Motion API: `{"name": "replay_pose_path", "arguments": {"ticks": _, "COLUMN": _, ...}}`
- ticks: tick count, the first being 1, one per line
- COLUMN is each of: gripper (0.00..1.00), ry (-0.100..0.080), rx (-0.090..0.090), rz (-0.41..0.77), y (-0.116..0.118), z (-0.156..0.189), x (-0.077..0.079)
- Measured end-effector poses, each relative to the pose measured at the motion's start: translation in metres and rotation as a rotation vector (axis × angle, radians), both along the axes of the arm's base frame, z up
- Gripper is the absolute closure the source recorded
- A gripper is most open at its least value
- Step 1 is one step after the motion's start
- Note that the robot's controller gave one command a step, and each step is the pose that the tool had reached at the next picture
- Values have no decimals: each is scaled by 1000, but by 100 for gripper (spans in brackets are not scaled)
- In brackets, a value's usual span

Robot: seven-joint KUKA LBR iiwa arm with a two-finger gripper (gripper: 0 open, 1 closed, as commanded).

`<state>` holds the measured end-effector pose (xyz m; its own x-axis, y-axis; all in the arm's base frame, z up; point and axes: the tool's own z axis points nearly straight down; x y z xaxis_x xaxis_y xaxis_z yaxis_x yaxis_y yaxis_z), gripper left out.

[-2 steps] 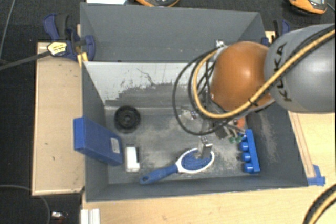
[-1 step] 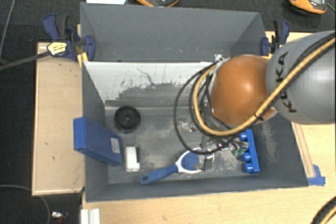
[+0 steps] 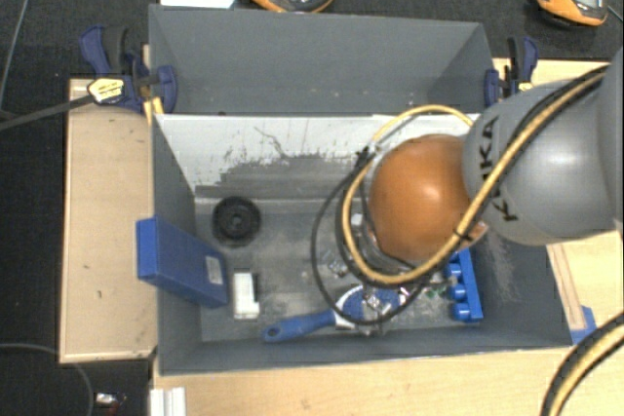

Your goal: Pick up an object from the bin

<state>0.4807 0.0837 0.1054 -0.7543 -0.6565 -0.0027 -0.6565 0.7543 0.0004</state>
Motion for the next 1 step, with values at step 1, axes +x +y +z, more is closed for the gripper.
{"name": "replay_pose_path", "arguments": {"ticks": 1, "gripper": 0, "ry": -8, "rx": -1, "rz": -90, "y": -10, "z": -34, "x": 15}}
